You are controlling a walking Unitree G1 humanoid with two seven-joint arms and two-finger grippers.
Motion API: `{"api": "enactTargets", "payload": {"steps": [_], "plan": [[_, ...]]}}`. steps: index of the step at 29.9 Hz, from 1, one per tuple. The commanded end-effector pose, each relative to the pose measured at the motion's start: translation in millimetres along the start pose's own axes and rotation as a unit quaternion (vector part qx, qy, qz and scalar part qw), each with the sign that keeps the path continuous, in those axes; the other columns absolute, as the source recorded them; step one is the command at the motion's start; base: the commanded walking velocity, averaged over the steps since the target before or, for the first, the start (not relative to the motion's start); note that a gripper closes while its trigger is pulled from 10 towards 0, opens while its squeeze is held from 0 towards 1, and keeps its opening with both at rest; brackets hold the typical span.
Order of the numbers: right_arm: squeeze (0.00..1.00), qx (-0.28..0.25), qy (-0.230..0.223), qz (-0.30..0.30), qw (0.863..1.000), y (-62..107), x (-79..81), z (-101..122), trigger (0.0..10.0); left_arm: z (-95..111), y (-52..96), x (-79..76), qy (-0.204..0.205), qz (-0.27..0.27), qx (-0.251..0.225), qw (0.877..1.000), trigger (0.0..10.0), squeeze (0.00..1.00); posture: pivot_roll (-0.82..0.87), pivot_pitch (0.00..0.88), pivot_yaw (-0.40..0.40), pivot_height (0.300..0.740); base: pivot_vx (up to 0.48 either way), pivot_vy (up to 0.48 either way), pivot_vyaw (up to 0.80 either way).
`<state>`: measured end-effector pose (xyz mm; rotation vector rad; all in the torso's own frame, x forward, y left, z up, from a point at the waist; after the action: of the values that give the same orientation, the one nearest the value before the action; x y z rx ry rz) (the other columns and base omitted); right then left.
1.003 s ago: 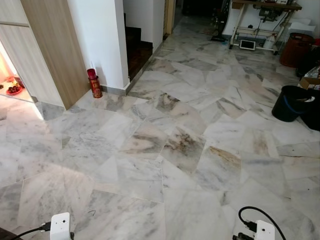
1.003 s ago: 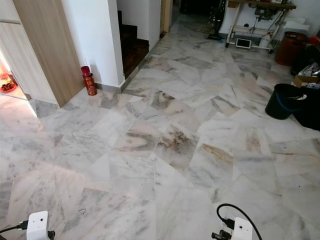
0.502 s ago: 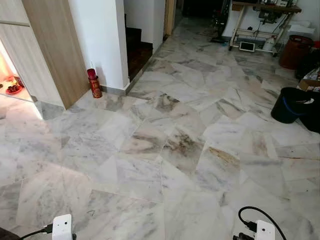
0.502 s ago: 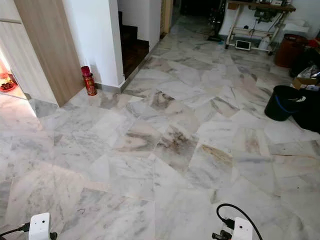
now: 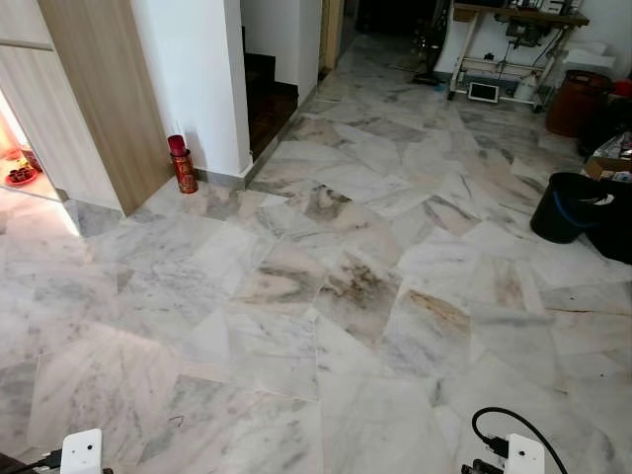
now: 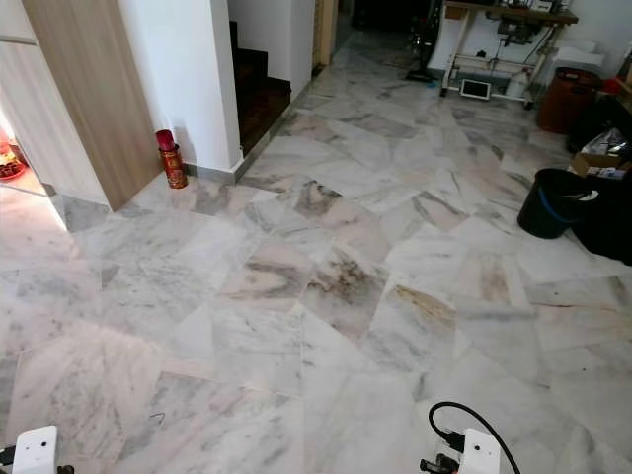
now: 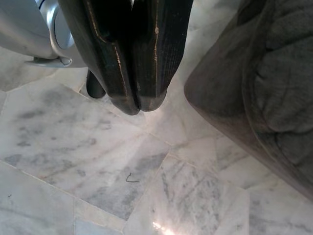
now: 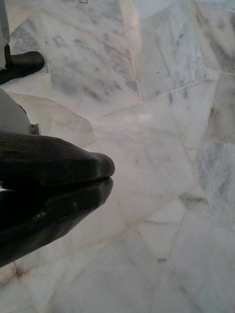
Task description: Setting the table
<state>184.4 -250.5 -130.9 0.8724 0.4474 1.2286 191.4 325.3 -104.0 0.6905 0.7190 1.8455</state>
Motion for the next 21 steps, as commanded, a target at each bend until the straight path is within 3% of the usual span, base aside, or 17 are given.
{"api": "enactTargets", "payload": {"steps": [1,5,10,15,21], "plan": [[0.0,0.004,0.001,-0.004,1.0,0.3,-2.2,0,10.0,-12,0.6,-16.3,-0.002,-0.01,0.013,1.0,10.0,0.0,0.03,0.0,-0.065,0.74,0.0,0.0,0.0],[0.0,0.014,0.005,-0.003,1.0,0.3,-2.0,-4,10.0,-15,-0.3,-37.9,-0.005,-0.019,0.015,1.0,10.0,0.0,0.03,0.0,-0.062,0.74,0.0,0.0,-0.37],[0.0,0.013,0.004,-0.004,1.0,0.4,-2.1,-4,10.0,-16,-0.5,-50.1,-0.006,-0.025,0.018,0.999,10.0,0.0,0.03,0.0,-0.06,0.74,0.0,0.0,-0.71],[0.0,0.012,0.004,-0.007,1.0,0.4,-2.5,-4,10.0,-14,-1.3,-55.0,-0.005,-0.026,0.017,0.999,10.0,0.0,0.03,0.0,-0.063,0.74,0.0,0.0,-0.72],[0.0,0.015,0.009,-0.01,1.0,0.3,-3.7,-4,10.0,7,-6.2,-58.5,0.008,-0.023,0.001,1.0,10.0,0.0,0.04,0.0,-0.064,0.74,0.0,0.0,-0.74]]}}
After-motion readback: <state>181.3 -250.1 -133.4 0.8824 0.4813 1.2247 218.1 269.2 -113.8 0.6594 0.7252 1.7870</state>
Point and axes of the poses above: a point about 5 cm out from each wrist's last joint towards the gripper, its own y axis pointing back from the gripper into the wrist, its own z axis along the axis of the wrist's last joint, x = y × z, the point moved 6 cm from there along -y, pointing out of the wrist towards the gripper, and after that the axes turned 1 degree about y, right-handed, at the moved point
